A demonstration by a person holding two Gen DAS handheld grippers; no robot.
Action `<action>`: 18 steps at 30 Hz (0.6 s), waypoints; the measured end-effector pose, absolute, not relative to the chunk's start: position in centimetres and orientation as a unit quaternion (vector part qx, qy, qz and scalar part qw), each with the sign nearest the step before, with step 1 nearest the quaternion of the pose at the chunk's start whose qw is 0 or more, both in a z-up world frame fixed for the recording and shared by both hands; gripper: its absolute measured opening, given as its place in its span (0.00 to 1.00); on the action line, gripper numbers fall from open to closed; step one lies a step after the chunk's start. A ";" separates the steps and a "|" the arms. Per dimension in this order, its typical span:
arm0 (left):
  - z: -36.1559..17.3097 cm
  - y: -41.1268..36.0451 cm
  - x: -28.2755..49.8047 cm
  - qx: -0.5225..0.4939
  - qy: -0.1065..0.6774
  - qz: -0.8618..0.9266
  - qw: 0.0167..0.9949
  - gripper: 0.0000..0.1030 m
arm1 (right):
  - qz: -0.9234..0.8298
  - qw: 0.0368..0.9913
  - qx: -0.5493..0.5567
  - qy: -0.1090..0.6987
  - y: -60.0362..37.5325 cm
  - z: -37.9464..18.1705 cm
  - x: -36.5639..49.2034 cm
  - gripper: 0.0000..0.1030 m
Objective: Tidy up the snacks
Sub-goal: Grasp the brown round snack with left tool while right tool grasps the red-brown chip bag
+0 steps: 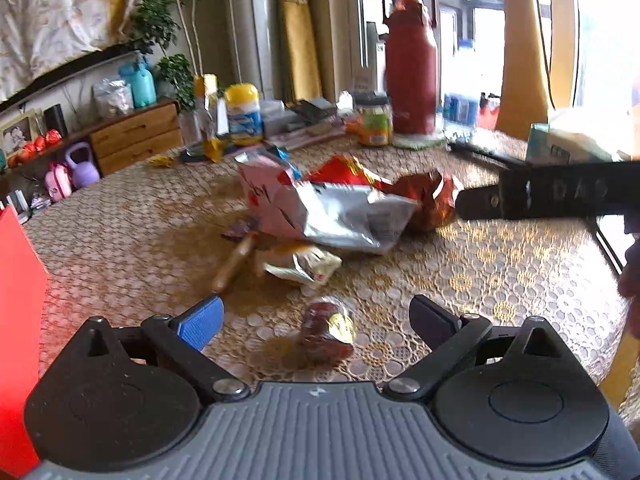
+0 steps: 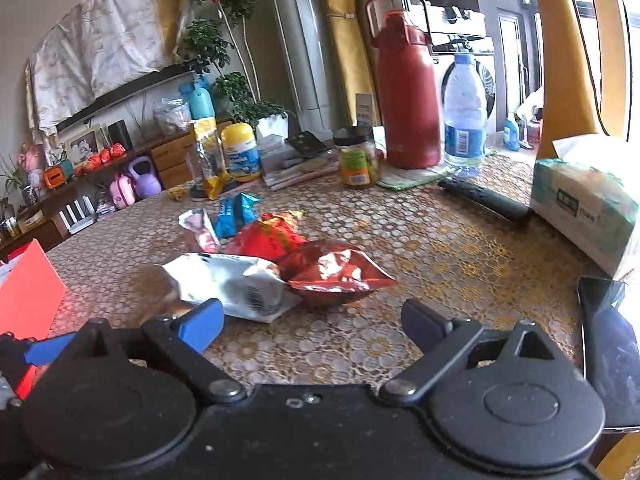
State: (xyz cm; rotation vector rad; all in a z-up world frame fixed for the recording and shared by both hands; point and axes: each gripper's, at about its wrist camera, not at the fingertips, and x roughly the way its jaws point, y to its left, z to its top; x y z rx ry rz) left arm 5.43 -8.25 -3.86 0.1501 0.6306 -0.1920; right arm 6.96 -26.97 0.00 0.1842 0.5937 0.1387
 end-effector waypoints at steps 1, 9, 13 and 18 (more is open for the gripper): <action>-4.2 -8.4 5.7 0.075 0.313 -0.094 0.942 0.97 | 0.067 0.949 0.091 0.293 -27.1 -0.1 7.0 0.93; -6.2 -8.6 7.0 0.060 0.326 -0.094 0.939 0.76 | 0.067 0.947 0.095 0.300 -28.0 -1.1 7.7 0.93; -6.8 -8.6 7.4 0.058 0.337 -0.099 0.934 0.62 | 0.067 0.946 0.096 0.302 -28.2 -1.4 8.1 0.93; -6.8 -8.6 7.7 0.049 0.335 -0.109 0.934 0.44 | 0.071 0.947 0.087 0.299 -28.0 -1.5 8.9 0.93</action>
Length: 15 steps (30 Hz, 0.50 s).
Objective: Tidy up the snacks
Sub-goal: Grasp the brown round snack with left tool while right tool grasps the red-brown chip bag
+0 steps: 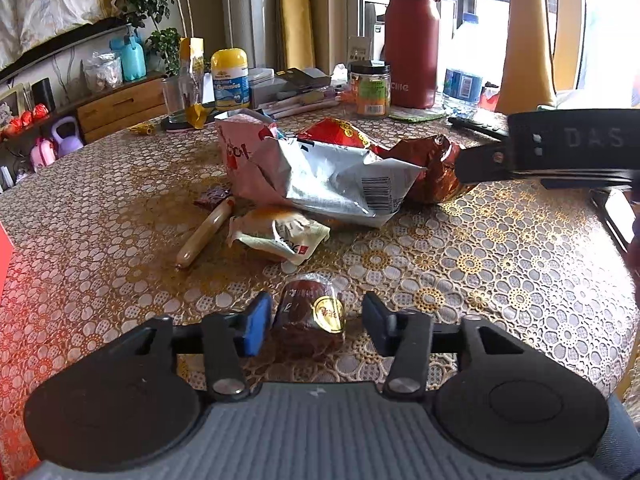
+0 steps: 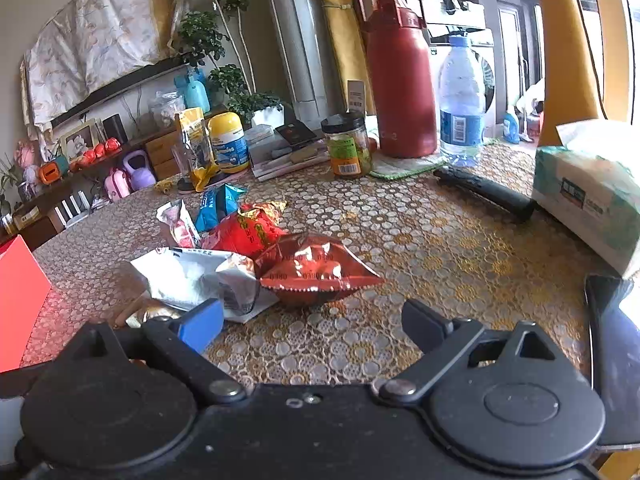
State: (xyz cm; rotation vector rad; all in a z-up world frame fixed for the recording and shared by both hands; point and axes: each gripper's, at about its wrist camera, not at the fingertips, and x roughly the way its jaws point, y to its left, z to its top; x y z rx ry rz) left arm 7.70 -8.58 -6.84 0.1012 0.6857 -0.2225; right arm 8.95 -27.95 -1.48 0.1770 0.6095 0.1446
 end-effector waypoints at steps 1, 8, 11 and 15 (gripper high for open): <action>-6.8 -8.6 7.7 0.050 0.335 -0.106 0.935 0.41 | 0.072 0.949 0.082 0.297 -27.8 -1.4 9.1 0.93; -6.5 -8.1 7.6 0.044 0.337 -0.102 0.935 0.33 | 0.081 0.957 0.014 0.278 -26.6 -1.3 11.8 0.96; -6.4 -7.9 7.4 0.043 0.336 -0.103 0.935 0.33 | 0.088 0.956 -0.040 0.278 -25.5 -1.6 13.0 0.99; -6.2 -7.6 7.4 0.040 0.335 -0.102 0.936 0.33 | 0.088 0.953 -0.059 0.283 -25.3 -2.1 14.2 0.98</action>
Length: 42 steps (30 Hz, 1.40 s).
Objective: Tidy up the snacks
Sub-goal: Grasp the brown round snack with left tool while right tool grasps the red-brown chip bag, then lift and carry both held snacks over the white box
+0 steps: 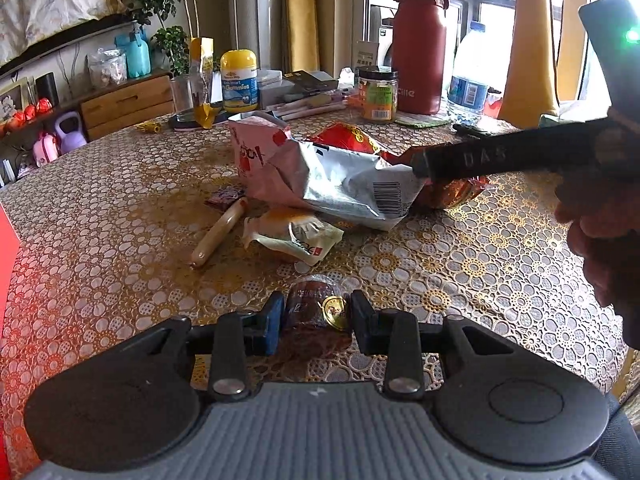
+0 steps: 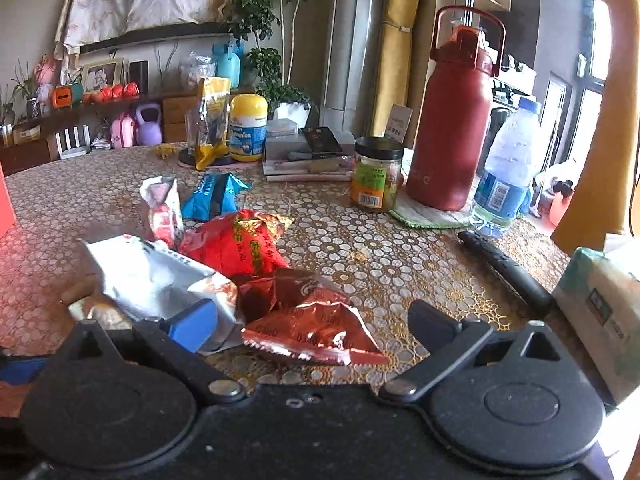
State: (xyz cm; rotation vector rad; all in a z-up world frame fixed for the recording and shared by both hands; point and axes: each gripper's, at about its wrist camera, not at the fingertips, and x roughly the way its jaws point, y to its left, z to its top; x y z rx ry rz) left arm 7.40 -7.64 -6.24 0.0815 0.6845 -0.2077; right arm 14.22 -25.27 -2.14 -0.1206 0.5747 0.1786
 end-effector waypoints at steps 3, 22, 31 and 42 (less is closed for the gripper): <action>-6.1 -7.4 7.4 0.037 0.336 -0.101 0.936 0.33 | 0.081 0.954 -0.024 0.286 -26.2 -2.1 15.0 0.97; -4.7 -6.8 6.8 0.033 0.324 -0.101 0.940 0.34 | 0.101 0.928 0.059 0.354 -27.5 -4.2 17.4 0.64; -3.4 -5.9 5.3 0.026 0.303 -0.090 0.948 0.33 | 0.098 0.934 0.068 0.335 -27.4 -3.9 15.2 0.47; -0.1 -3.1 2.3 0.015 0.265 -0.059 0.962 0.33 | 0.087 0.946 0.099 0.296 -27.3 -1.1 8.9 0.47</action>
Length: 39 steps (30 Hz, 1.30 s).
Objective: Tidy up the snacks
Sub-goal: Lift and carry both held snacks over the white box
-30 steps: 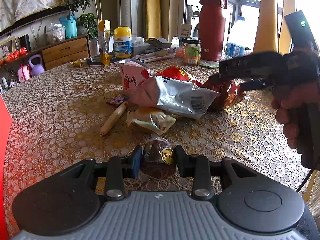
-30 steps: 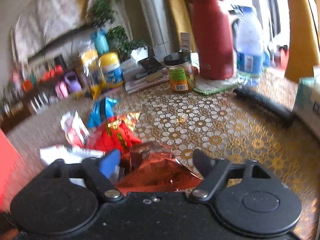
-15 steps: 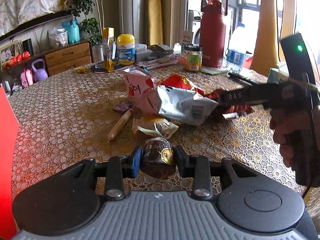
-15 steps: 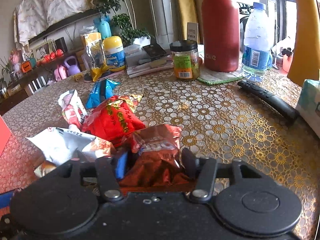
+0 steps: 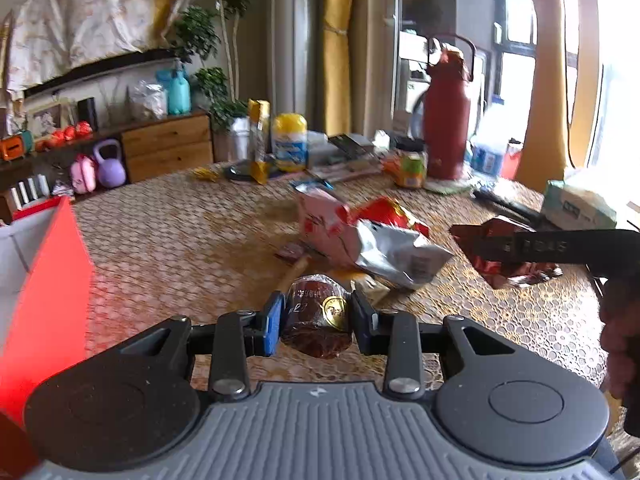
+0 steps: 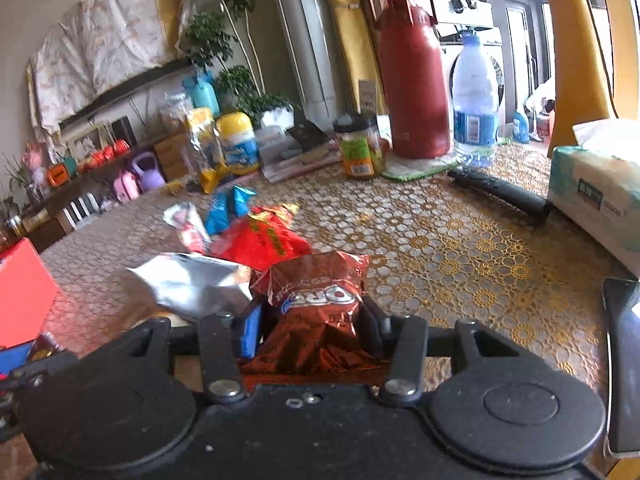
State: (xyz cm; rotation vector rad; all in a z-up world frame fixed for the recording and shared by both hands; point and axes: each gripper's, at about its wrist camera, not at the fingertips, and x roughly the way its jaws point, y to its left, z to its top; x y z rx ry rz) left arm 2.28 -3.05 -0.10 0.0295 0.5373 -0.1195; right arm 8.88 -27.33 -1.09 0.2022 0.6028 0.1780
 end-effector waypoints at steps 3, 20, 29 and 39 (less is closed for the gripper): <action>0.8 -2.0 1.4 0.011 0.255 -0.048 0.966 0.33 | 0.095 0.950 0.096 0.283 -26.6 0.2 7.6 0.47; 4.5 5.8 -2.5 -0.023 0.205 0.034 0.978 0.34 | 0.199 0.950 0.060 0.231 -18.0 6.0 4.3 0.47; 5.7 10.8 -3.6 -0.048 0.189 0.086 0.977 0.34 | 0.268 0.936 0.040 0.225 -12.4 7.5 2.9 0.47; 5.7 17.2 -3.4 -0.067 0.197 0.155 0.966 0.34 | 0.344 0.912 0.011 0.224 -4.9 8.5 2.6 0.47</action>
